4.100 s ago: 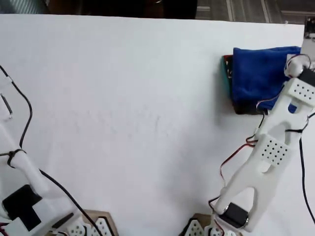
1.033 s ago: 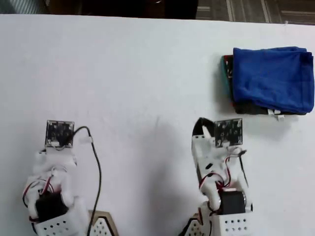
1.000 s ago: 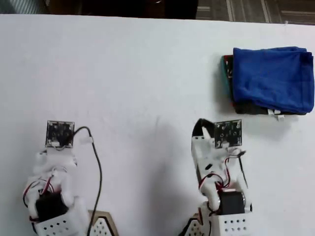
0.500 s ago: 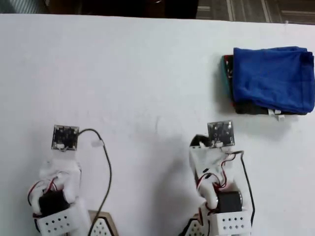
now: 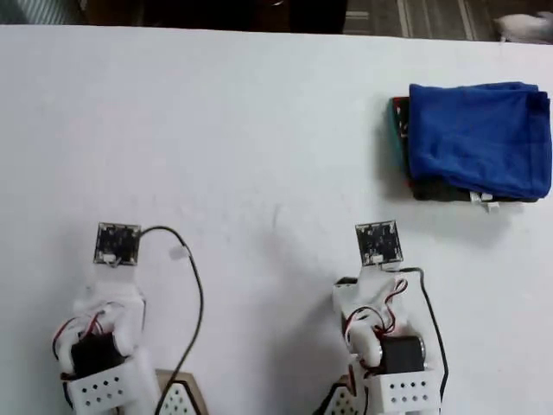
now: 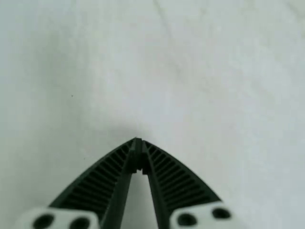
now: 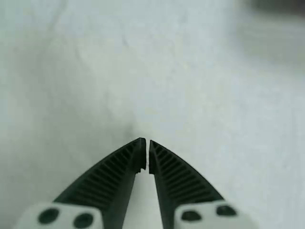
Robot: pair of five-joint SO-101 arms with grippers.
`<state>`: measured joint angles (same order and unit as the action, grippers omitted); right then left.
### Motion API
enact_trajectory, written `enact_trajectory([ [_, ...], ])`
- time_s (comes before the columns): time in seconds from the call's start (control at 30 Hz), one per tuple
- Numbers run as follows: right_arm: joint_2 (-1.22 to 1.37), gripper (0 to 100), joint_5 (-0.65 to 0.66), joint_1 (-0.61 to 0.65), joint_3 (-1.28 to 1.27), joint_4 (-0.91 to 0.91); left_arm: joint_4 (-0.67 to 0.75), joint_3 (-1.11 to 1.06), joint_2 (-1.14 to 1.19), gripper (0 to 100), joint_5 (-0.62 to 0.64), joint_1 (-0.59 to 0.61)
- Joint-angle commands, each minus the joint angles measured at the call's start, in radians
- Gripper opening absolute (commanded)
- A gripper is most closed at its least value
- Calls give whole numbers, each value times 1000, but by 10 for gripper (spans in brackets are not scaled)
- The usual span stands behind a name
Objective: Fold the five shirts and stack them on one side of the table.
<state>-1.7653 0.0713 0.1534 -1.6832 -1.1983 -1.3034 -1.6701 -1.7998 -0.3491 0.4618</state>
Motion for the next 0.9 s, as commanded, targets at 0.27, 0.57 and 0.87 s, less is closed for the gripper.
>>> enact_trajectory([
  [0.27,-2,20,-3,7,-11,-51,15,-22,-25,28,203,-244],
  [0.57,-2,20,-5,2,-11,-51,15,-22,-25,28,206,-247],
  [0.87,-2,20,-5,2,-11,-51,15,-22,-25,28,206,-245],
])
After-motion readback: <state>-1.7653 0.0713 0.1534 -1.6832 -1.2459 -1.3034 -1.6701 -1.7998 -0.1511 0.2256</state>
